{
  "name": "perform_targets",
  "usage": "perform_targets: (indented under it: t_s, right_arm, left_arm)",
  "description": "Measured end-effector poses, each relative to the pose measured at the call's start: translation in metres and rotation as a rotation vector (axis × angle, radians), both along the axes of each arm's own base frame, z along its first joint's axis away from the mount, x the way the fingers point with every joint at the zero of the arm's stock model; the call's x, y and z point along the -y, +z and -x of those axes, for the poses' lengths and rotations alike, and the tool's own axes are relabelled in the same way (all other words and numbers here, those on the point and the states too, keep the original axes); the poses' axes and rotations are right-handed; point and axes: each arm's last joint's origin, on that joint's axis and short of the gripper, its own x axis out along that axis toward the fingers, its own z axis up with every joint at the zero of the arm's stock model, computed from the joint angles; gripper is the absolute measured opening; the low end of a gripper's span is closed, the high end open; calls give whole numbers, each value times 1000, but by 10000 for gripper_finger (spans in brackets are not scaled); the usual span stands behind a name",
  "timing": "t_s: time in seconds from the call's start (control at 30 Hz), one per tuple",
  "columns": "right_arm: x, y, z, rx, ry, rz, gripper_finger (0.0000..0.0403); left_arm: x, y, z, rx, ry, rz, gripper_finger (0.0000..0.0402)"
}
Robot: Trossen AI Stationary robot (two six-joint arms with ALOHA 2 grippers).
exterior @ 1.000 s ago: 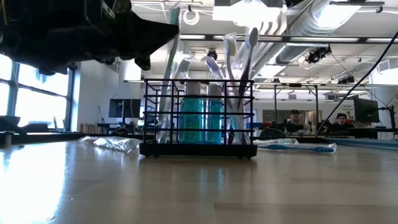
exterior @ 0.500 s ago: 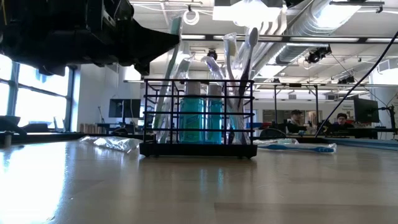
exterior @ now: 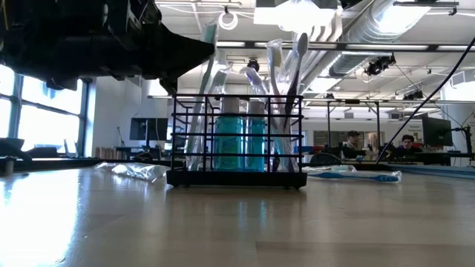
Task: Pick & Place toothbrushing station
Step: Put the green toothbrush into the wire organizer
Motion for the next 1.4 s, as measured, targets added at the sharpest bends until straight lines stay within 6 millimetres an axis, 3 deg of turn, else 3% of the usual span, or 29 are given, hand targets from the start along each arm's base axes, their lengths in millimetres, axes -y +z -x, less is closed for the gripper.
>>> perform_targets:
  t_s: [0.37, 1.4]
  right_arm:
    - [0, 0, 0, 0, 0, 1, 216]
    - [0, 0, 0, 0, -1, 3, 216]
  left_arm:
    - [-2, -1, 0, -8, 76, 6, 37]
    - [-1, -1, 0, -13, 30, -29, 38]
